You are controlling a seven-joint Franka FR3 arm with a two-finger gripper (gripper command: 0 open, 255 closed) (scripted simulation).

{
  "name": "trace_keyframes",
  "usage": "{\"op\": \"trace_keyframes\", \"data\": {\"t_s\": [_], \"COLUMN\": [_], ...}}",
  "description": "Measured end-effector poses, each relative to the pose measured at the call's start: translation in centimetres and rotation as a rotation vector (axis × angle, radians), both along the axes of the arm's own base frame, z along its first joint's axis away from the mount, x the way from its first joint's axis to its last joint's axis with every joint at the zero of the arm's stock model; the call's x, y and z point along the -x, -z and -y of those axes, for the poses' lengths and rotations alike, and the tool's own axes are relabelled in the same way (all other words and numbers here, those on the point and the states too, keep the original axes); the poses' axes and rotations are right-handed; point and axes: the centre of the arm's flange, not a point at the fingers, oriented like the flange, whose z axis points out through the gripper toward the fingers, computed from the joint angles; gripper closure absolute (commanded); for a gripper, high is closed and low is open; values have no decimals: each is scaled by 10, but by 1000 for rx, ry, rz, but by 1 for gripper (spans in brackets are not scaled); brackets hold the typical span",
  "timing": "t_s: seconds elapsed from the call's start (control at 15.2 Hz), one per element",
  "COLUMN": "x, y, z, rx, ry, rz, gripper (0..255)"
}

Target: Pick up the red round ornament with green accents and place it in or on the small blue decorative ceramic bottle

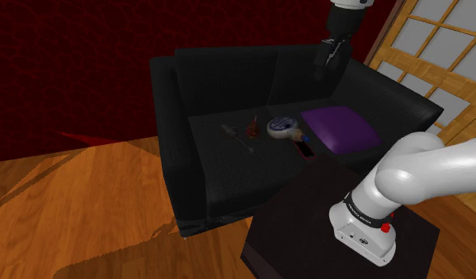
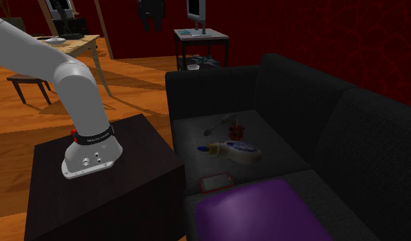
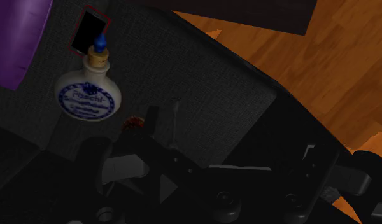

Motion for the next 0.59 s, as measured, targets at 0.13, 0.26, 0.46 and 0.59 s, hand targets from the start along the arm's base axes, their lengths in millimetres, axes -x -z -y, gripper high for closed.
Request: {"op": "trace_keyframes", "data": {"t_s": [0.13,0.26,0.46,0.59], "x": [-3,-13,-32,-47], "y": [5,22,53,75], "z": [2,10,21,29], "rx": [-1,-3,-7,-10], "ry": [0,-1,-2,-3], "rz": [0,2,6,9], "gripper": [0,0,0,0]}}
